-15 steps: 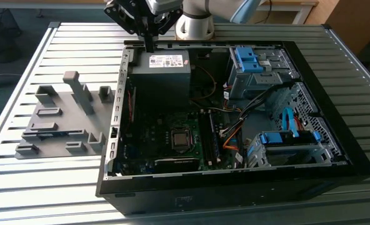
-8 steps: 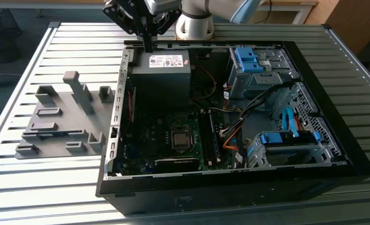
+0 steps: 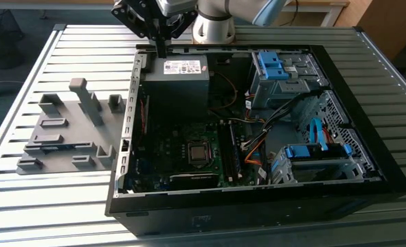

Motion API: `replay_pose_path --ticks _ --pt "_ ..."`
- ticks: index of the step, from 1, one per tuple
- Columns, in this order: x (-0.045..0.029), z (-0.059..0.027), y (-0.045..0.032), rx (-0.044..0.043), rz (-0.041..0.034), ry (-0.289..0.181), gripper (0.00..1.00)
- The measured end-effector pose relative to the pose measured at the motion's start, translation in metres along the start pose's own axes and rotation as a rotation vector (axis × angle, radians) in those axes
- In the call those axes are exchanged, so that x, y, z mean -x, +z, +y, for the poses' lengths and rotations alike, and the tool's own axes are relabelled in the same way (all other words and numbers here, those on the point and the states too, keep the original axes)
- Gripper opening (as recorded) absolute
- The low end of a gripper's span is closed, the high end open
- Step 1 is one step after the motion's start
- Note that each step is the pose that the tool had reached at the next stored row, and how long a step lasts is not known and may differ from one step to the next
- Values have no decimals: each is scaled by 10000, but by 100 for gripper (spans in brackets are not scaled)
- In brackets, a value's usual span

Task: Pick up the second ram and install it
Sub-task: 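Reach for the second ram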

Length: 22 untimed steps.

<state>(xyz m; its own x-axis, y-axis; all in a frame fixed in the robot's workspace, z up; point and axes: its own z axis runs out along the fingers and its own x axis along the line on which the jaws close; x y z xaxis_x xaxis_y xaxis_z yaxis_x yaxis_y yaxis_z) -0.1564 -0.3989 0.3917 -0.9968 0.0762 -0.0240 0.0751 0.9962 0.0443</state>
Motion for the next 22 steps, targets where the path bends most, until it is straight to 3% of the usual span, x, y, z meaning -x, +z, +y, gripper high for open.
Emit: replay_pose_path --ticks 22 --pt "-50 -4 5 0 2 0 11"
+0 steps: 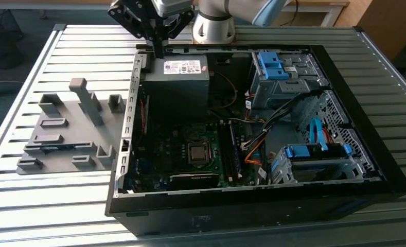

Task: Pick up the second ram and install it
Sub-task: 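Reach for the second ram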

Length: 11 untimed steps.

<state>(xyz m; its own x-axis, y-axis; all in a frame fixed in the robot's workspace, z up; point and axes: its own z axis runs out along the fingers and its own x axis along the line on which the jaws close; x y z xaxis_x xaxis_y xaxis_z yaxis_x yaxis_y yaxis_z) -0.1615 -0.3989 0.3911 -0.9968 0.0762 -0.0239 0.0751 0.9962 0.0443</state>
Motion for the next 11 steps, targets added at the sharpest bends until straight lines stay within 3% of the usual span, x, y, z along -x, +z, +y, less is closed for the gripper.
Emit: replay_pose_path --ticks 11 --pt "-30 -2 1 0 0 0 11"
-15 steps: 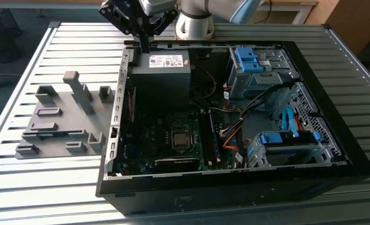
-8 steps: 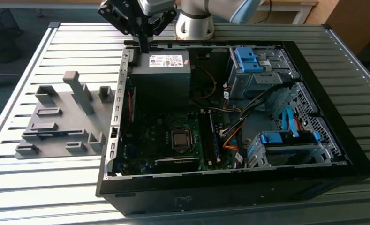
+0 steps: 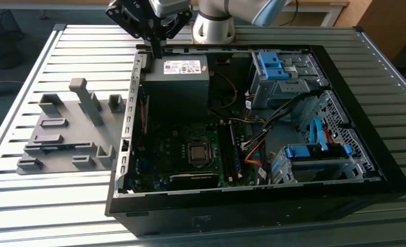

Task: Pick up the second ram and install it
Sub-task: 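Reach for the second ram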

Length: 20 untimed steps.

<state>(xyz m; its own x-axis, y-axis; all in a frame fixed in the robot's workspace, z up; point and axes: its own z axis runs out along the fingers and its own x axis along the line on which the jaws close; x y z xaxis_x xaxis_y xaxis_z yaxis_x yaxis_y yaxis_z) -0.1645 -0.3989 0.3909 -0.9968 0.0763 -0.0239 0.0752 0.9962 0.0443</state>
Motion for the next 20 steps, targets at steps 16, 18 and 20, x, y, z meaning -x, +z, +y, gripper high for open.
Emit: replay_pose_path --ticks 16,18,20 --pt "-53 -4 2 0 0 0 11" --pt "-59 -5 2 0 0 0 11" --pt "-66 -5 3 0 0 0 11"
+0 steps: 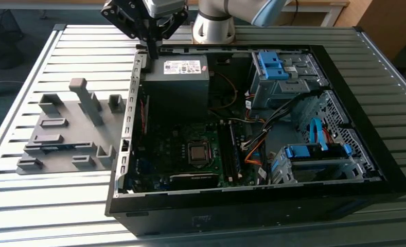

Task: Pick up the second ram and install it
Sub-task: 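Reach for the second ram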

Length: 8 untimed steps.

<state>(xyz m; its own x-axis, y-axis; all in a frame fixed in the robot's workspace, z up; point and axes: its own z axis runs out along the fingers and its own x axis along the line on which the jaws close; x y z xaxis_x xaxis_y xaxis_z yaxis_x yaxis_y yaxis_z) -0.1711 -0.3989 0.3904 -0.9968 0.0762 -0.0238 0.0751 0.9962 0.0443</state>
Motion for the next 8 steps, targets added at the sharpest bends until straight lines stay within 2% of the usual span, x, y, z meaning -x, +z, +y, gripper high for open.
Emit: replay_pose_path --ticks 8 --pt "-26 -2 2 -1 1 0 11"
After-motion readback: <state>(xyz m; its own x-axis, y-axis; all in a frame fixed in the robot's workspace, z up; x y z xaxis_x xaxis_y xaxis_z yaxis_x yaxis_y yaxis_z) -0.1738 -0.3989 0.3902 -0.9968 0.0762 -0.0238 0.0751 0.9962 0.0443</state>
